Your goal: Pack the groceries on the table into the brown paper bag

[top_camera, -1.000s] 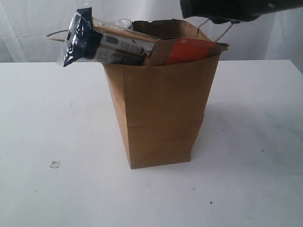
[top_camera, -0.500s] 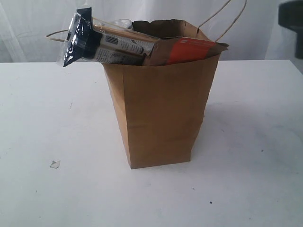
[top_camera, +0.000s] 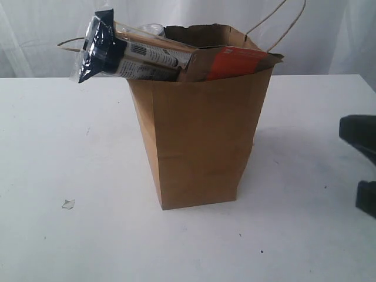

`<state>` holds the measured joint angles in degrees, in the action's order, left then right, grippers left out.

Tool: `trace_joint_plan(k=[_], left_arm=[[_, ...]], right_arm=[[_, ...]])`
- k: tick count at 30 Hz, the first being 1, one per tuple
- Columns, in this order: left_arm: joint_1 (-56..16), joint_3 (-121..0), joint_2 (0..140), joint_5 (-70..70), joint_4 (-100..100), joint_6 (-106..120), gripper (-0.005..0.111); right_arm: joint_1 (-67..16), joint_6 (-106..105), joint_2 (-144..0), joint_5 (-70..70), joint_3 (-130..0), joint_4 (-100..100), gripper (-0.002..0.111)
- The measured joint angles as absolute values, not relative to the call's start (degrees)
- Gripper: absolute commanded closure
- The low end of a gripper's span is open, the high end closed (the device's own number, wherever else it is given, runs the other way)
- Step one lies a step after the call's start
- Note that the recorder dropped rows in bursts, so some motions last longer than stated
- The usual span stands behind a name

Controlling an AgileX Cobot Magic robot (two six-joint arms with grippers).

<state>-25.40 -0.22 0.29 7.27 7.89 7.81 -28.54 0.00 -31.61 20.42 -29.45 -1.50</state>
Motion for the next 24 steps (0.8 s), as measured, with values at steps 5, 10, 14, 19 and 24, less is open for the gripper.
trace_joint_plan(k=[5,10,14,19,24], left_arm=[[-25.4,-0.2,0.3,7.3,7.9,7.8,0.107],[-25.4,-0.2,0.3,7.3,7.9,7.8,0.107],[-25.4,-0.2,0.3,7.3,7.9,7.8,0.107],[-25.4,-0.2,0.3,7.3,7.9,7.8,0.107],[-25.4,-0.2,0.3,7.3,7.9,7.8,0.107]], right_arm=[[-28.5,0.0,-30.0,13.0,-19.4,-3.9,0.108],[-28.5,0.0,-23.4,9.3,-9.7,-7.2,0.108],[-28.2,0.0,-15.8,8.7,-4.5,-7.6,0.108],[-26.2,0.0,-8.3,8.8,-0.4,-7.7,0.108],[-24.5,0.0,-3.8,11.9,-0.3,-7.8,0.108]])
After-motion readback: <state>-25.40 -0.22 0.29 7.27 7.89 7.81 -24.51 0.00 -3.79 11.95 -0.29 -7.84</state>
